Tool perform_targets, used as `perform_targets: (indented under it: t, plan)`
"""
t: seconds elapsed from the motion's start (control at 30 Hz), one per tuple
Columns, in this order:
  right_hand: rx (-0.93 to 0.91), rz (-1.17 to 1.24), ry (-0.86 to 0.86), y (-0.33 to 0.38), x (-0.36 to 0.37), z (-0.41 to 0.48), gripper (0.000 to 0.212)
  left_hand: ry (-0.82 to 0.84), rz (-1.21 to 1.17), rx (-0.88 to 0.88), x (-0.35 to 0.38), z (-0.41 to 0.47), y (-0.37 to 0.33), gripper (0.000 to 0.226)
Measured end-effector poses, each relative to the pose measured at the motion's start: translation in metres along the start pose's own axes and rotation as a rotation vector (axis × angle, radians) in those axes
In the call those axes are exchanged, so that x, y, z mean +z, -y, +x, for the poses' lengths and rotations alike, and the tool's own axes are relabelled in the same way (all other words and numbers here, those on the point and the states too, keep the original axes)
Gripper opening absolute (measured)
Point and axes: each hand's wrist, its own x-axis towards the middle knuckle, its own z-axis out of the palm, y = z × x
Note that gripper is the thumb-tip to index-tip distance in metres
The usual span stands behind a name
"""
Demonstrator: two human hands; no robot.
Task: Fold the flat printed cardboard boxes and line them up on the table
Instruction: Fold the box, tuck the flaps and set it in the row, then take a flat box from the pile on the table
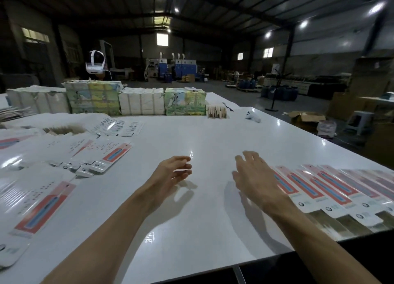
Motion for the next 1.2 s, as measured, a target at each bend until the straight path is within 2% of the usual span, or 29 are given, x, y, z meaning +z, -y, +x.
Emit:
perform_targets:
  t: [0.13, 0.23, 0.37, 0.47, 0.53, 0.67, 0.73, 0.83, 1.1, 1.2]
  plan:
    - [-0.184, 0.080, -0.077, 0.066, 0.011, 0.037, 0.032, -0.059, 0.252, 0.084, 0.008, -0.006, -0.012, 0.018]
    - [-0.251, 0.165, -0.111, 0.103, 0.026, 0.051, 0.024, -0.186, 0.466, 0.085, 0.003, -0.010, -0.028, 0.022]
    - [-0.279, 0.282, -0.079, 0.116, 0.054, 0.051, 0.027, -0.353, 0.928, 0.020, -0.029, -0.022, -0.055, 0.023]
    - [-0.298, 0.428, -0.085, 0.111, 0.063, 0.051, 0.029, -0.419, 1.416, -0.163, -0.065, -0.045, -0.078, 0.031]
    - [-0.289, 0.496, -0.102, 0.109, 0.063, 0.051, 0.026, -0.540, 1.644, -0.292, -0.086, -0.063, -0.092, 0.038]
    - [-0.317, 0.588, -0.090, 0.110, 0.063, 0.050, 0.025, -0.770, 1.667, -0.513, -0.116, -0.097, -0.115, 0.086]
    - [-0.323, 0.617, -0.088, 0.110, 0.063, 0.052, 0.024, -0.795, 1.689, -0.626, -0.130, -0.114, -0.123, 0.096]
    - [-0.327, 0.647, -0.079, 0.107, 0.065, 0.053, 0.023, -0.755, 1.713, -0.738, -0.146, -0.135, -0.122, 0.095]
    - [-0.318, 0.712, -0.034, 0.103, 0.071, 0.054, 0.028, -0.744, 1.540, -0.619, -0.176, -0.145, -0.128, 0.093]
    - [-0.316, 0.746, -0.012, 0.103, 0.073, 0.056, 0.030, -0.700, 1.528, -0.543, -0.182, -0.139, -0.130, 0.067]
